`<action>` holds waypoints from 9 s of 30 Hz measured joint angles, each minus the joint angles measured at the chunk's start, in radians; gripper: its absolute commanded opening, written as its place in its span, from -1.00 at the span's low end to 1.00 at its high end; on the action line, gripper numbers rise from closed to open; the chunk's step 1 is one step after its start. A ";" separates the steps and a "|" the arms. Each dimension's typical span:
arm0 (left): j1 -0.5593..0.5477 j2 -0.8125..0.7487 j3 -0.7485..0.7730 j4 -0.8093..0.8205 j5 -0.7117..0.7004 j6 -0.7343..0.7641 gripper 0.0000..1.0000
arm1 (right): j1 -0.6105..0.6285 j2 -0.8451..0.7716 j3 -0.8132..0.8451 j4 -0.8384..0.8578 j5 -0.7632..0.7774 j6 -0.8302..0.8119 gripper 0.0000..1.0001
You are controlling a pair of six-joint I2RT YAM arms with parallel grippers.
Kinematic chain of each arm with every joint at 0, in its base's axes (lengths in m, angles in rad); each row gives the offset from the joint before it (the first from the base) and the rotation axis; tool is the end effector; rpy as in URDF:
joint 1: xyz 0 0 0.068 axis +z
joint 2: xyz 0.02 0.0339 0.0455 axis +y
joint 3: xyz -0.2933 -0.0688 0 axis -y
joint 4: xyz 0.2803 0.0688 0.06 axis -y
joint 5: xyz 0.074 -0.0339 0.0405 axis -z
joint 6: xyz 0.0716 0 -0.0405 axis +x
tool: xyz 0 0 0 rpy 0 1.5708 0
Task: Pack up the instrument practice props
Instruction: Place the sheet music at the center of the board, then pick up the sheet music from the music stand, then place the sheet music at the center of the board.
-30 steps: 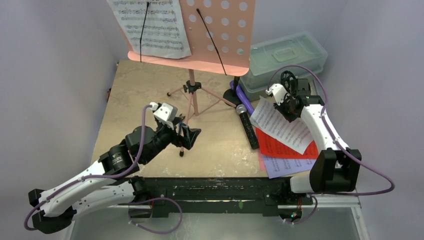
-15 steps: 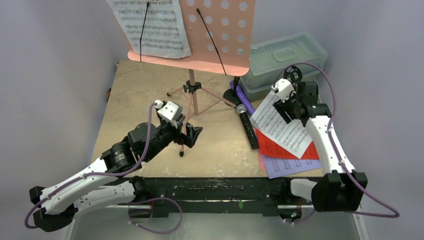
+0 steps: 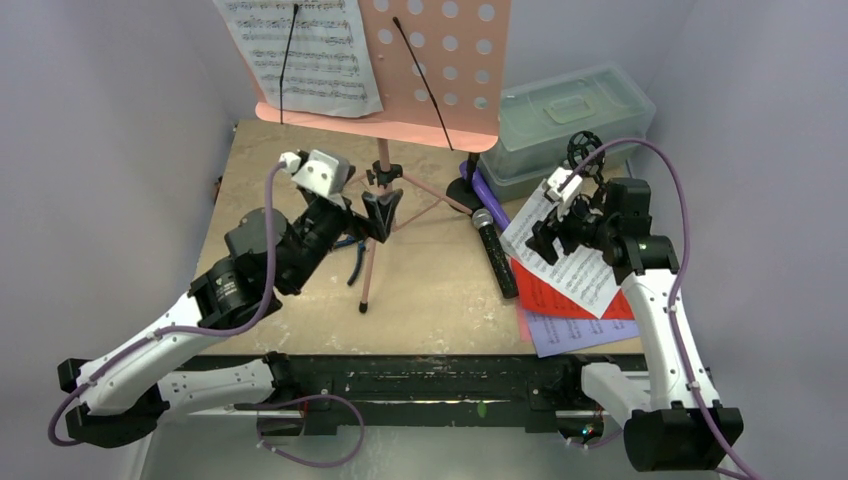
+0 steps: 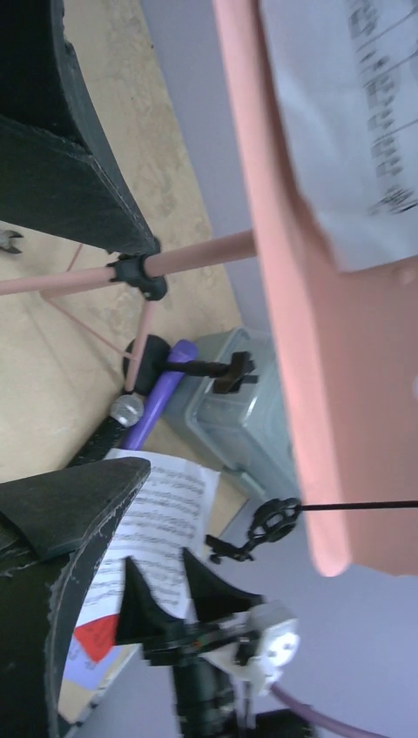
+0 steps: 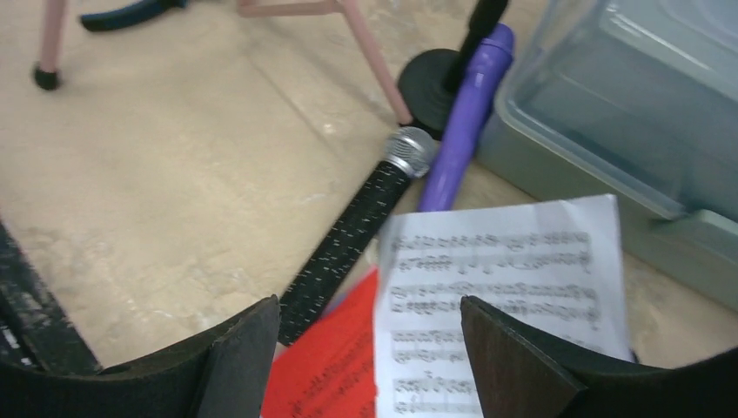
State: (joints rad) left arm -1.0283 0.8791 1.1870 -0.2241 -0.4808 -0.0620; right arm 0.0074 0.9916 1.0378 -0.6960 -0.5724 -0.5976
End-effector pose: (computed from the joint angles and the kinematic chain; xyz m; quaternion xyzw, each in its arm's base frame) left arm 0.1413 -0.1703 0.4930 0.1502 0.6636 -0.2329 0.6949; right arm 0.2432 0.0406 0.3507 -0.3758 0.7830 0.1180 0.4814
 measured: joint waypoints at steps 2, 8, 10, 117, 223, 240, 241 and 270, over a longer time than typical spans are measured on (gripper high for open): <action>0.000 0.035 0.067 0.003 -0.040 0.003 0.62 | 0.000 -0.004 -0.029 0.001 -0.067 0.003 0.59; 0.000 0.158 0.278 0.002 -0.162 -0.035 0.42 | 0.000 -0.004 -0.098 0.015 -0.194 0.010 0.60; 0.000 0.215 0.367 -0.019 -0.213 -0.062 0.36 | 0.000 -0.004 -0.114 0.021 -0.223 0.011 0.60; 0.078 -0.022 0.070 -0.131 0.385 -0.189 -1.00 | 0.000 0.034 -0.127 -0.093 -0.445 -0.108 0.65; -0.052 -0.132 -0.581 0.063 0.107 -0.521 0.85 | 0.067 0.499 0.285 -0.119 0.451 -0.587 -0.80; -0.052 -0.231 -0.581 -0.024 0.041 -0.395 0.84 | 0.057 0.525 0.300 -0.091 0.404 -0.615 -0.10; -0.052 -0.231 -0.581 -0.024 0.036 -0.376 0.85 | 0.057 0.524 0.283 -0.080 0.407 -0.591 -0.02; 0.217 -0.116 -0.727 0.545 0.105 -0.018 0.76 | 0.057 0.089 -0.126 0.021 -0.357 -0.175 0.68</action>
State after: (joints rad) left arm -0.8112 0.7628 0.4595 0.3206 -0.3763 -0.0803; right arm 0.0643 1.0801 0.9123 -0.6746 -0.9295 -0.7723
